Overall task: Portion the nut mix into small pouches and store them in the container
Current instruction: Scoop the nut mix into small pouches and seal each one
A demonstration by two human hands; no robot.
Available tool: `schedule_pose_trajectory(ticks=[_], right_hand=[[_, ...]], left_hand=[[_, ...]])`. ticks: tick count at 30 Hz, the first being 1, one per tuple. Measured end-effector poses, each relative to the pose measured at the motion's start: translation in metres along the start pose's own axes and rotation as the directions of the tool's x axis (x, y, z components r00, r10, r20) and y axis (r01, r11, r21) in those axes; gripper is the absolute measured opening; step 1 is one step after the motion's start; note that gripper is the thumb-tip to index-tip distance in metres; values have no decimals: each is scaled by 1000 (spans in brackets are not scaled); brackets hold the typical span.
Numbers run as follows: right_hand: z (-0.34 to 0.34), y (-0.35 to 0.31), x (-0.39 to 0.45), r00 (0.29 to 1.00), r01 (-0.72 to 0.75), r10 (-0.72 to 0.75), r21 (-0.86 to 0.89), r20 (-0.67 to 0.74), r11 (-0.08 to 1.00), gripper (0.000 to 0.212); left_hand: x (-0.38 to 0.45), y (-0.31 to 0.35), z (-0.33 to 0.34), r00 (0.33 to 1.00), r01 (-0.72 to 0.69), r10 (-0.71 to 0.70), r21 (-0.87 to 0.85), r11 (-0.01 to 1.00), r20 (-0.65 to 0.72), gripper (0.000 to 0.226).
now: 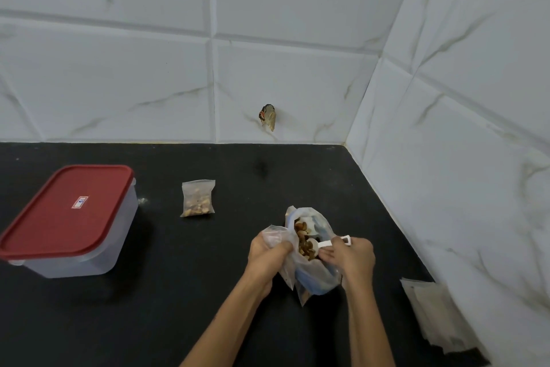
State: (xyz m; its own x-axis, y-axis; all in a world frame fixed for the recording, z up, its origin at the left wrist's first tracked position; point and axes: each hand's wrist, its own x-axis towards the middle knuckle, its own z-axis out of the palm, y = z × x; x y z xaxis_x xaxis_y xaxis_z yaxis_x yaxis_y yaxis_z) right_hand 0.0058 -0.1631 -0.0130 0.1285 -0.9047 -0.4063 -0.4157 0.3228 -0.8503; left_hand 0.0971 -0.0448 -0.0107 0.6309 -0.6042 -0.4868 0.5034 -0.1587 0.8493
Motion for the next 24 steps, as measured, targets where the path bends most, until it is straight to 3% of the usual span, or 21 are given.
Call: schedule_pose_trajectory(ticks=[8,14,20,24], right_hand=[[0,2,-5,970,-243,203,434,136,868,20],[-6,1,-12,935,-353,282,518,214,779,3],[-6,3,-11,918,-396,295,565,265,724,34],[-9,3,-14,923,-385,278,604,267,697,29]], left_hand=[[4,1,-1,995,-39,30,103,994,92,26],[5,-3,-3,991,-51,35,121,991,129,33],[7,-2,-2,997,-54,46,140,989,62,29],[4,-4,-1,998,-64,68,190,980,-12,37]])
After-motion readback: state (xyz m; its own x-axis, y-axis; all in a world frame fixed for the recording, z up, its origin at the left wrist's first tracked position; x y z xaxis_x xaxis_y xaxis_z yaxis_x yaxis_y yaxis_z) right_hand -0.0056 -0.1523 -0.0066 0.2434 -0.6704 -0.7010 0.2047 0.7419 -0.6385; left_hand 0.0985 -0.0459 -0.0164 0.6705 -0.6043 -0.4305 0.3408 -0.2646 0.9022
